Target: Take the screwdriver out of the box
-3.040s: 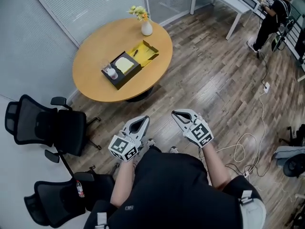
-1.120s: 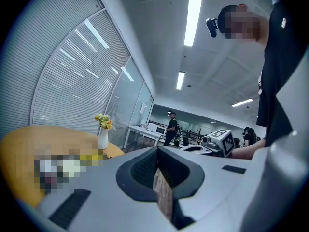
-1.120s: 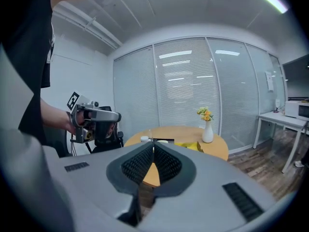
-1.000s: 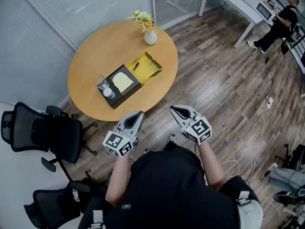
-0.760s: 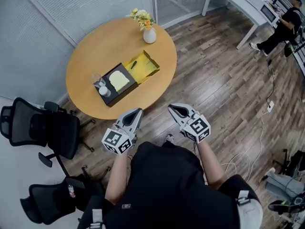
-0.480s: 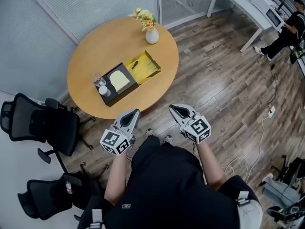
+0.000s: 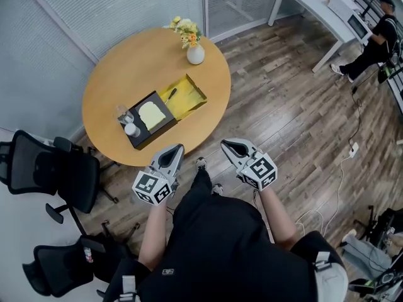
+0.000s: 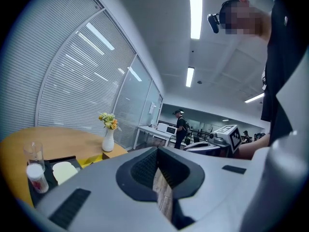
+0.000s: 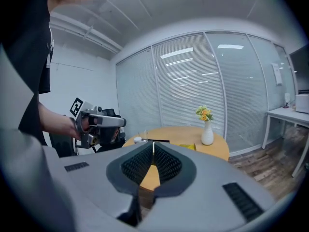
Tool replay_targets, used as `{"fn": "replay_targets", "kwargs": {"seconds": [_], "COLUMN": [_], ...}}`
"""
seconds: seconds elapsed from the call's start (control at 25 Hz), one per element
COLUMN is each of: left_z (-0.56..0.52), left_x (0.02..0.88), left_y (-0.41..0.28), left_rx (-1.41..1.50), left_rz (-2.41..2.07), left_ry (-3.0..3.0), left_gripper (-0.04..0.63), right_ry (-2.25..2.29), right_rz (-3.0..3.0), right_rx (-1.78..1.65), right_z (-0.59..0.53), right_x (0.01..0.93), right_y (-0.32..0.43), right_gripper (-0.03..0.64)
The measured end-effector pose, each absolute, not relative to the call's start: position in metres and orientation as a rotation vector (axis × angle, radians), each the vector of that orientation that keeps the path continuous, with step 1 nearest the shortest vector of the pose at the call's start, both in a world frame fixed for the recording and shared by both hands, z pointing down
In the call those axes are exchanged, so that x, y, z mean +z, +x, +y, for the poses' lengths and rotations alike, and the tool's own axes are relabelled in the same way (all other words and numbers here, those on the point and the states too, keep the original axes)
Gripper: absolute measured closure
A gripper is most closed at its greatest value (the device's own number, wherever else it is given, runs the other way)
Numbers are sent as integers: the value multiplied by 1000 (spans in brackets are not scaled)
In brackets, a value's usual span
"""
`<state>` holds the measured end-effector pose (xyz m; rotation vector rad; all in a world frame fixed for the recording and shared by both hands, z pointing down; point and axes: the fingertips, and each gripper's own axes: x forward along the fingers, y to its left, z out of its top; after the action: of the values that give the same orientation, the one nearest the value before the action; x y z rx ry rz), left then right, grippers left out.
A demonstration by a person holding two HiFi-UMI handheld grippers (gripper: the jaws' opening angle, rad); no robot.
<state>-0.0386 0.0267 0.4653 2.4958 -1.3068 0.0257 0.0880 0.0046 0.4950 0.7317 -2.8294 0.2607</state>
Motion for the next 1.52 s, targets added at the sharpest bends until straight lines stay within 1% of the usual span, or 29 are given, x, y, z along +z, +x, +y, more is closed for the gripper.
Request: {"fn": "replay_targets", "kwargs": {"seconds": [0.36, 0.68, 0.92, 1.16, 1.52], "left_z": [-17, -74, -108, -142, -184], "left_x": [477, 481, 491, 502, 526], "left_y": [-51, -61, -84, -112, -133], "left_rx": [1, 94, 89, 162, 253], "left_rz": [-1263, -1271, -1261, -1263, -1240], "left_ry": [2478, 2516, 2504, 2482, 2456], "left_gripper": [589, 589, 589, 589, 589], "right_ry": [710, 720, 716, 675, 704], "right_rz": [-2782, -2744, -2745, -2729, -2721], "right_rx": [245, 238, 233, 231, 276], "right_z": [-28, -76, -112, -145, -177], "right_x": [501, 499, 506, 515, 525], "right_y": [78, 73, 46, 16, 0], "right_gripper": [609, 609, 609, 609, 609]}}
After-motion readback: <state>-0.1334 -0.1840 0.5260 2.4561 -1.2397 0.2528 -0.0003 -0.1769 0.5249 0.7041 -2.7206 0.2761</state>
